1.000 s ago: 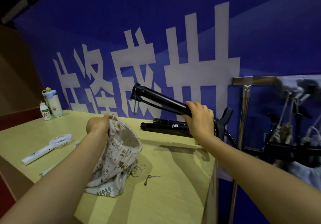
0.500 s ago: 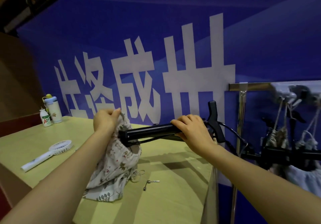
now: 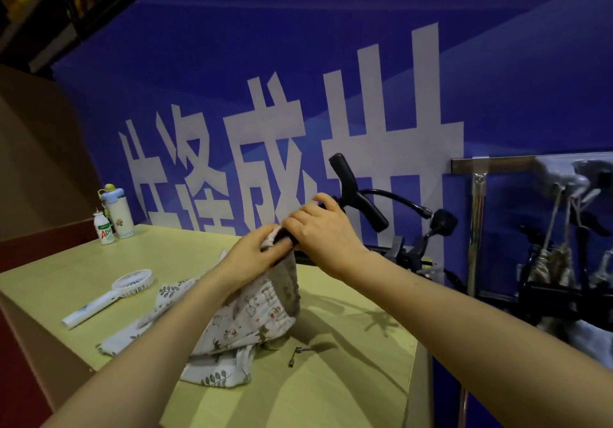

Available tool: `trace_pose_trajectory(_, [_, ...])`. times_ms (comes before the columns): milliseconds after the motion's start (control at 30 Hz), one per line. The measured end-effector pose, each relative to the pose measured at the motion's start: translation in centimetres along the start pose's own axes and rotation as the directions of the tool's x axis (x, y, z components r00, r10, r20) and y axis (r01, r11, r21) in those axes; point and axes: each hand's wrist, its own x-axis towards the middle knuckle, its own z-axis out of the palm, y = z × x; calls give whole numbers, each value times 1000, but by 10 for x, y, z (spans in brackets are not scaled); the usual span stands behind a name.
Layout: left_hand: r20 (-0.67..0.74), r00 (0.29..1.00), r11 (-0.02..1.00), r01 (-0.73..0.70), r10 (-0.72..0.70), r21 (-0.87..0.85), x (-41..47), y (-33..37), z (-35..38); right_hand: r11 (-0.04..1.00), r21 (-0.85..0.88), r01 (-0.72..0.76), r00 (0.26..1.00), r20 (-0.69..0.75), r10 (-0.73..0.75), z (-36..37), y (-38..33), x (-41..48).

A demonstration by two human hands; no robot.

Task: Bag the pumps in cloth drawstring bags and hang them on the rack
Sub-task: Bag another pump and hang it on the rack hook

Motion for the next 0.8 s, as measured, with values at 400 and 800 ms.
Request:
trace_pose_trajectory(400, [-320,947,998,-52,34,-47,-4,-8,-16,779,445,-442,867,435,243,25,-37,-11])
trace_pose_trajectory(800, [-420,885,980,-184,201,81,10,24,-67,-423,789,-445,578,614,538,-18,-28,92])
